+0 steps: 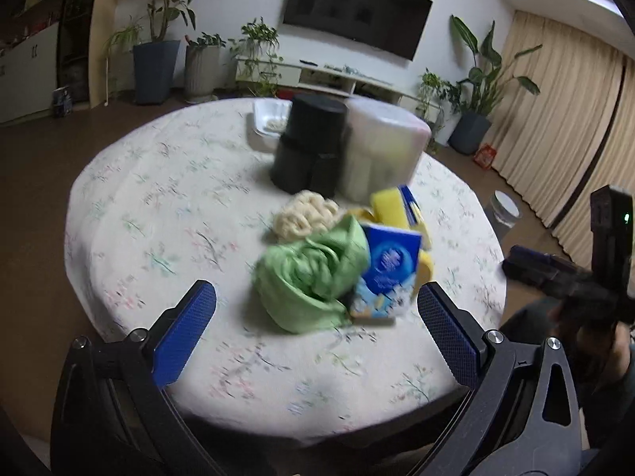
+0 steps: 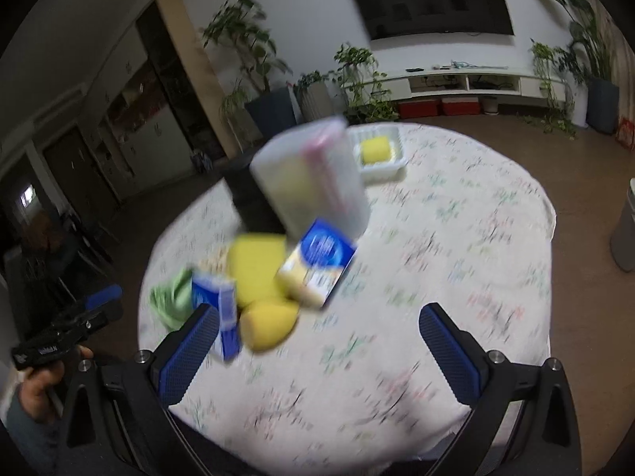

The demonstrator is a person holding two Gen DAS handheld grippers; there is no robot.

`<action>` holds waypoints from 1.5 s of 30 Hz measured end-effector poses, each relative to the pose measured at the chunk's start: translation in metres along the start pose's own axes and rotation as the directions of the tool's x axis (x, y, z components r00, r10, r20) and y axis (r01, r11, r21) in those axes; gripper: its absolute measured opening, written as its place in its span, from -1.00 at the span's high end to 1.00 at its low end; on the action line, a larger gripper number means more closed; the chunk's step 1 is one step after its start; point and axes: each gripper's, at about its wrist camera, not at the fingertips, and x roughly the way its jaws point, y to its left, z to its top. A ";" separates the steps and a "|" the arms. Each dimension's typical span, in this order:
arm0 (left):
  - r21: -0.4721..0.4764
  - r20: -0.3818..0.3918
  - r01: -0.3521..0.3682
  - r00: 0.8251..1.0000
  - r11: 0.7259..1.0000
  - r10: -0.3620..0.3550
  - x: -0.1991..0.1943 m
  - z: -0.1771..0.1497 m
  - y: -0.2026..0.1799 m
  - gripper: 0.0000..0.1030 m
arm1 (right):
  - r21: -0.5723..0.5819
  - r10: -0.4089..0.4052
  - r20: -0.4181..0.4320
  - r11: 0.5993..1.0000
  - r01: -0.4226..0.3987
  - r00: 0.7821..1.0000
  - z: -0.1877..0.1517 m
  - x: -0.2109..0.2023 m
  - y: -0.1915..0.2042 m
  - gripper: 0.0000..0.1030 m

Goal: Organize soft objects
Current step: 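Grasp the green cloth with the left tool while the right tool grasps the yellow makeup sponge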

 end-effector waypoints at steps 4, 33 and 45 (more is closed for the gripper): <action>0.044 -0.052 -0.025 0.998 0.999 0.027 0.012 -0.003 -0.012 -1.00 | -0.076 -0.056 -0.079 0.996 0.050 0.995 -0.021 0.021 0.022 -1.00; -0.037 -0.168 -0.086 0.983 0.996 0.079 0.069 0.006 0.011 -1.00 | -0.102 -0.087 -0.190 0.992 0.068 0.978 -0.004 0.093 0.036 -0.75; -0.082 -0.171 -0.093 0.982 0.992 0.077 0.071 0.006 0.019 -1.00 | -0.149 -0.104 -0.182 0.986 0.077 0.978 -0.005 0.102 0.047 -0.64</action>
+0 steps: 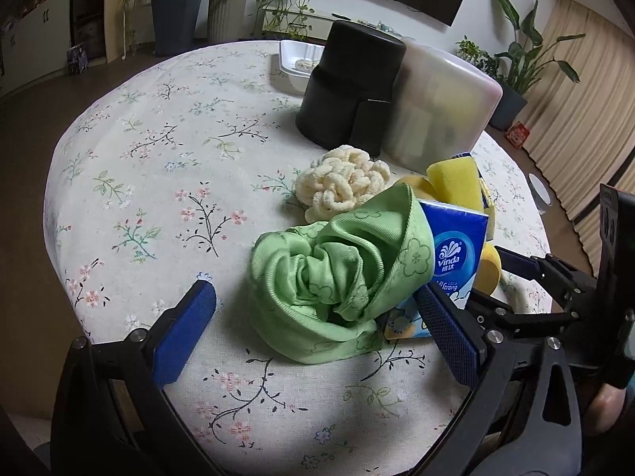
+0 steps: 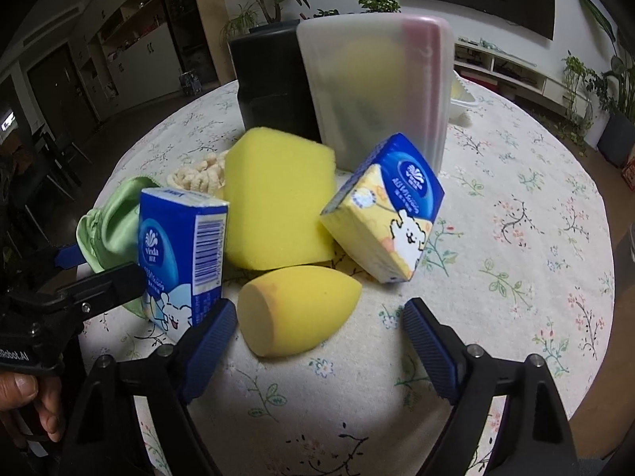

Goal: Organize soft objects
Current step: 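Grasp the green cloth with the left tool while the right tool grasps the yellow makeup sponge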

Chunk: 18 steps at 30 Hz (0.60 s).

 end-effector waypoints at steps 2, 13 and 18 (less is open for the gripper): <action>-0.007 -0.001 -0.002 1.000 1.000 0.002 -0.001 -0.001 0.001 -1.00 | -0.020 -0.008 0.004 1.000 0.008 1.000 -0.001 0.000 0.004 -0.57; -0.024 -0.014 0.026 1.000 0.999 -0.026 0.002 -0.002 0.003 -0.92 | -0.051 0.021 0.018 0.998 -0.020 1.000 -0.003 -0.003 0.008 -0.19; -0.032 0.001 0.067 0.998 0.997 -0.067 0.001 -0.003 0.004 -0.46 | -0.043 0.029 0.022 0.999 -0.028 0.999 -0.003 -0.004 0.007 -0.16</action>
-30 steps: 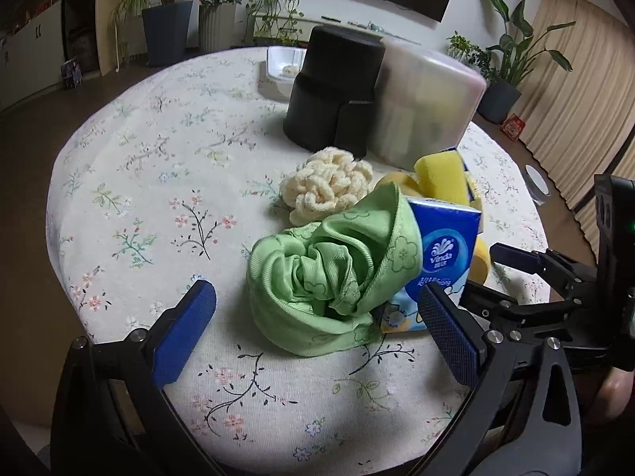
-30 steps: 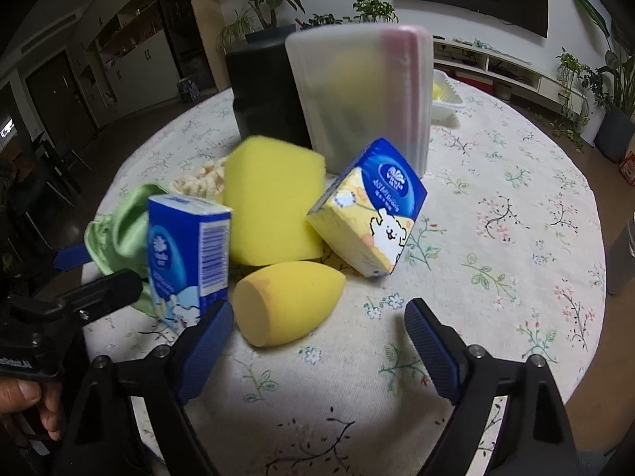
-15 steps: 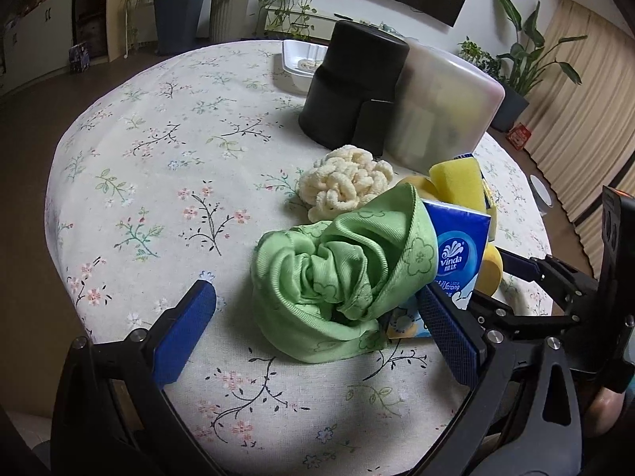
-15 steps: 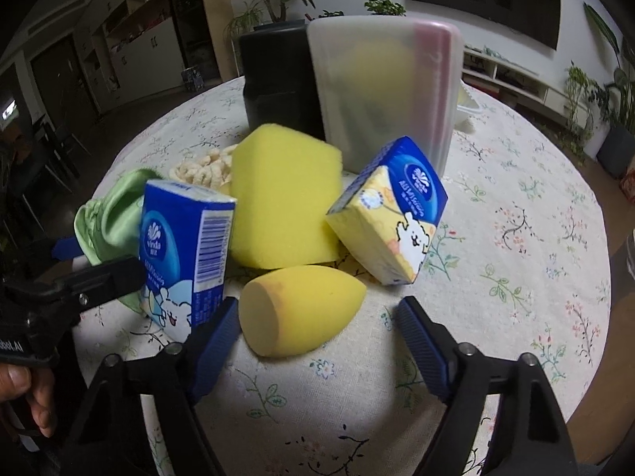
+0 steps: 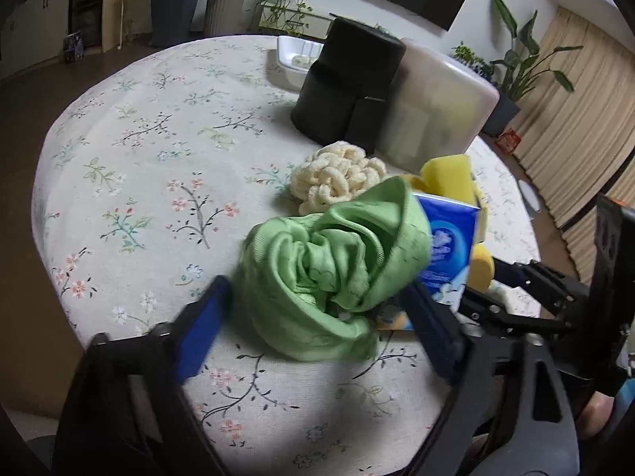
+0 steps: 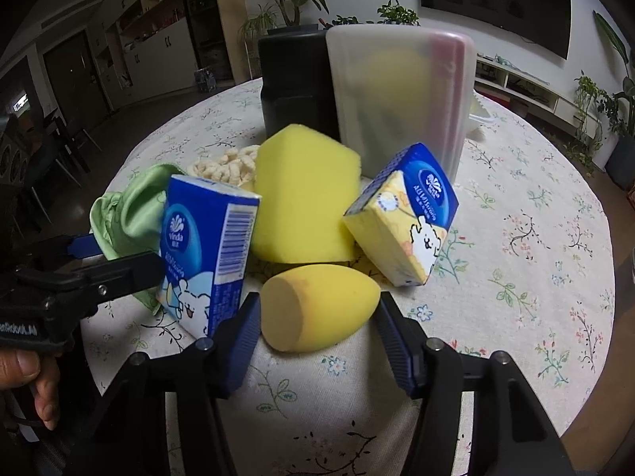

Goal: Organize soft objects
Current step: 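Grasp the green cloth with the left tool while the right tool grasps the yellow makeup sponge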

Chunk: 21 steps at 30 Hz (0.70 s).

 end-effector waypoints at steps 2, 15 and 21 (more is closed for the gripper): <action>0.006 0.004 0.009 1.000 1.000 -0.009 0.000 0.000 -0.001 -0.28 | 0.000 0.000 0.000 1.000 0.000 1.000 0.000 -0.001 0.000 -0.15; 0.003 0.042 0.016 0.999 1.000 -0.017 -0.011 -0.001 -0.003 0.37 | 0.023 -0.001 0.016 1.000 0.001 1.000 -0.005 -0.014 -0.005 -0.09; 0.004 0.057 0.013 0.998 1.000 -0.014 -0.020 -0.002 -0.004 0.38 | 0.028 -0.006 0.030 1.000 0.005 1.000 -0.007 -0.023 -0.007 -0.08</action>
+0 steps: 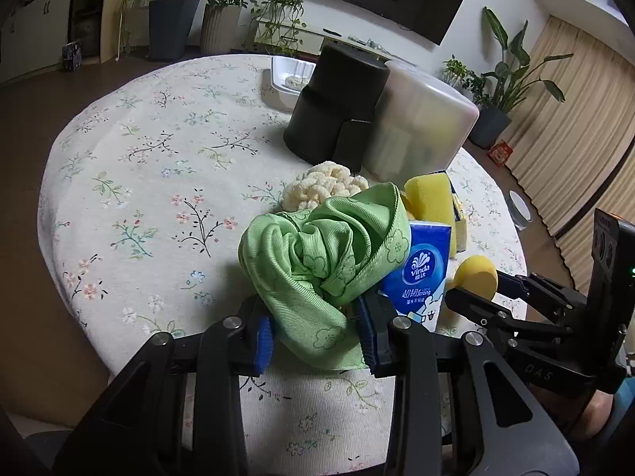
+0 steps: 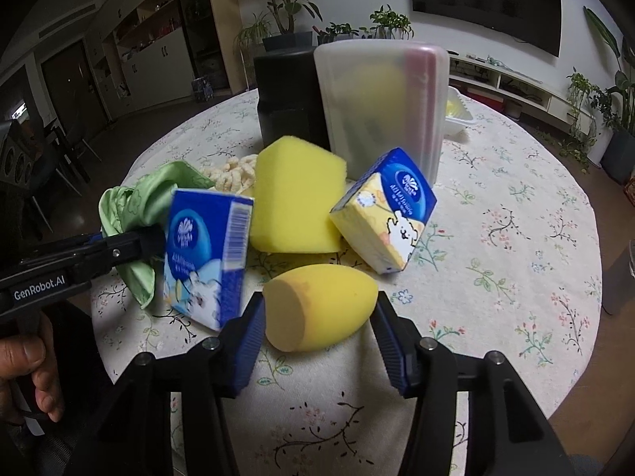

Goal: Organize soft objects
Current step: 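Grasp the green cloth with the left tool while the right tool grasps the yellow makeup sponge, then carry the cloth and makeup sponge to the white tray and release both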

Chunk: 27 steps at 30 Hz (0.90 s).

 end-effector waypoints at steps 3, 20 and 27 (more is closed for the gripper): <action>0.003 0.000 -0.002 1.000 1.000 0.002 -0.002 -0.001 -0.002 0.38 | 0.004 -0.004 0.003 1.000 0.004 1.000 -0.001 -0.003 -0.003 -0.08; 0.005 0.022 -0.009 1.000 1.000 0.009 -0.028 -0.005 -0.001 0.38 | 0.034 -0.029 0.012 0.999 0.028 1.000 -0.013 -0.027 -0.024 -0.08; -0.033 0.056 -0.040 0.998 0.999 0.042 -0.044 0.004 0.019 0.38 | 0.078 -0.053 0.008 0.996 0.052 0.999 -0.014 -0.036 -0.044 -0.08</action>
